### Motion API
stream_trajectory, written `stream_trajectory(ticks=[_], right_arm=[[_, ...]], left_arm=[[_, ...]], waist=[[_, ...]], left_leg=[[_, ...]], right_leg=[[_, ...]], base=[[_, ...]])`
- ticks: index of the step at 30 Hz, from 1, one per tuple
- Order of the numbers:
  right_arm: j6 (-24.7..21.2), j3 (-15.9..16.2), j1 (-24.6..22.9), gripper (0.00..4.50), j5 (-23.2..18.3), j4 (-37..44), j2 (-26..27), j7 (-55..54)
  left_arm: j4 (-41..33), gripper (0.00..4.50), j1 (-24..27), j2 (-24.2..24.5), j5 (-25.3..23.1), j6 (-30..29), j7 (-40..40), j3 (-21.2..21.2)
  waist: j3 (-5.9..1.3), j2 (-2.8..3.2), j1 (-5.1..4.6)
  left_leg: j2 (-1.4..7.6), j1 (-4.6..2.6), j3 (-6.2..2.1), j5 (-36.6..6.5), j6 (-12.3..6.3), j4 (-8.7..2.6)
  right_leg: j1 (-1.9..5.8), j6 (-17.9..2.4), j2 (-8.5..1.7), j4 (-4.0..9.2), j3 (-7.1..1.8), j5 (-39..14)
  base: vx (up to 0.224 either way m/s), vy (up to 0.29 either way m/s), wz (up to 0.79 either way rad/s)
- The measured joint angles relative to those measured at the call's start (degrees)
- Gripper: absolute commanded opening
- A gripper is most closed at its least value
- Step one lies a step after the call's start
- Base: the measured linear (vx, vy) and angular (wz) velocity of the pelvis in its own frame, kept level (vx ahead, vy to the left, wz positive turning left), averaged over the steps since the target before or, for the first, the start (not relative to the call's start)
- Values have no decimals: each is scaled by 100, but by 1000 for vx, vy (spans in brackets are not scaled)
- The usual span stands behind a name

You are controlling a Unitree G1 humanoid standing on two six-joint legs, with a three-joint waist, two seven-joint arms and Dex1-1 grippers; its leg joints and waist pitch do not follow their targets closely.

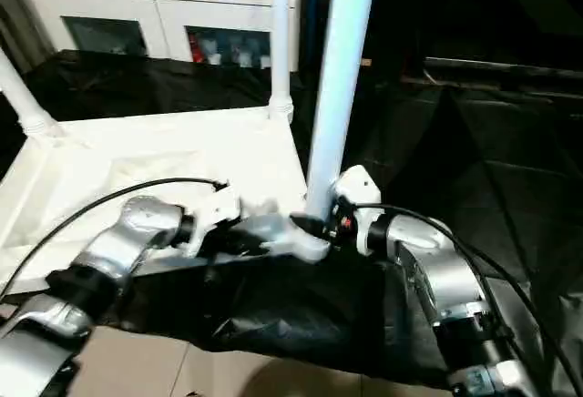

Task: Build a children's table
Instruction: Insert table leg to table base

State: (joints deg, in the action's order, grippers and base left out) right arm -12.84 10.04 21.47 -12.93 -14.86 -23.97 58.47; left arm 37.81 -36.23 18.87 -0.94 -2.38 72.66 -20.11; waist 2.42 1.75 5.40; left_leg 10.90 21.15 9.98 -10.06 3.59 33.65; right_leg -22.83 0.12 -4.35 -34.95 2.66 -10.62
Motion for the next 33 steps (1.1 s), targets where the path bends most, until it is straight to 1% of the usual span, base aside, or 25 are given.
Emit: stream_trajectory(ticks=[4, 8, 12, 15, 17, 19, 21, 25, 29, 33], right_arm=[[118, 6, 23, 193, 1, -101, -34, 197], [215, -3, 92, 193, 7, -261, -1, 176], [265, -118, 361, 193, 105, -744, 318, -431], [390, -359, 755, 193, 222, -1422, 793, -1409], [474, -416, 975, 193, 305, -1762, 982, -1938], [571, -470, 1194, 193, 414, -2124, 1165, -2415], [613, -530, 1424, 193, 498, -2427, 1316, -2927], [675, -592, 1691, 193, 631, -2756, 1543, -3481], [819, -644, 1902, 193, 689, -3116, 1677, -3757], [914, -656, 1976, 193, 708, -3286, 1730, -3816]], left_arm=[[3, 0, 0, -3, -4, -1, 35, -5], [3, 0, -1, -27, -4, -73, -68, 15], [30, 0, -31, -129, -70, -291, -526, 127], [147, 0, -215, -281, -181, -618, -1141, 208], [169, 0, -296, -393, -286, -805, -1507, 239], [181, 0, -361, -587, -349, -1048, -1962, 281], [198, 0, -461, -775, -435, -1301, -2390, 311], [197, 0, -511, -1012, -449, -1500, -2815, 409], [198, 0, -530, -1080, -510, -1519, -3042, 408], [197, 0, -530, -1073, -543, -1519, -3047, 403]], waist=[[-1, -5, 11], [-1, -6, 13], [2, -14, -43], [17, -35, -132], [19, -37, -192], [19, -37, -225], [20, -36, -228], [19, -37, -228], [19, -37, -233], [19, -37, -254]], left_leg=[[-2, -1, 1, 0, 0, 5], [-2, -7, 1, 1, 0, 4], [-2, -11, 1, 1, 1, 6], [-1, -9, -3, 8, 12, 8], [-1, -6, -5, 12, 19, 8], [-2, -9, -5, 12, 19, 9], [-2, -6, -4, 12, 19, 5], [-2, -4, -3, 9, 19, -20], [0, -3, -3, 9, 20, -44], [0, -6, -3, 10, 20, -42]], right_leg=[[5, 0, -1, 0, -3, 0], [10, 0, -1, 0, -3, 0], [8, 5, -1, -1, -3, -2], [-18, 8, -1, -1, 5, -3], [-25, 7, -1, 2, 6, -3], [-24, 0, -1, 1, 5, 2], [-29, -13, -1, 1, 6, 11], [-33, -37, 0, 5, 11, 25], [-35, -36, 1, 17, 22, 24], [-34, -36, 1, 18, 21, 24]], base=[[0, 0, 0], [0, 0, 0], [0, 0, 0], [0, 0, 0], [0, 0, 0], [0, 0, 0], [0, 0, 0], [0, 0, 0], [0, 0, 0], [0, 0, 0]])
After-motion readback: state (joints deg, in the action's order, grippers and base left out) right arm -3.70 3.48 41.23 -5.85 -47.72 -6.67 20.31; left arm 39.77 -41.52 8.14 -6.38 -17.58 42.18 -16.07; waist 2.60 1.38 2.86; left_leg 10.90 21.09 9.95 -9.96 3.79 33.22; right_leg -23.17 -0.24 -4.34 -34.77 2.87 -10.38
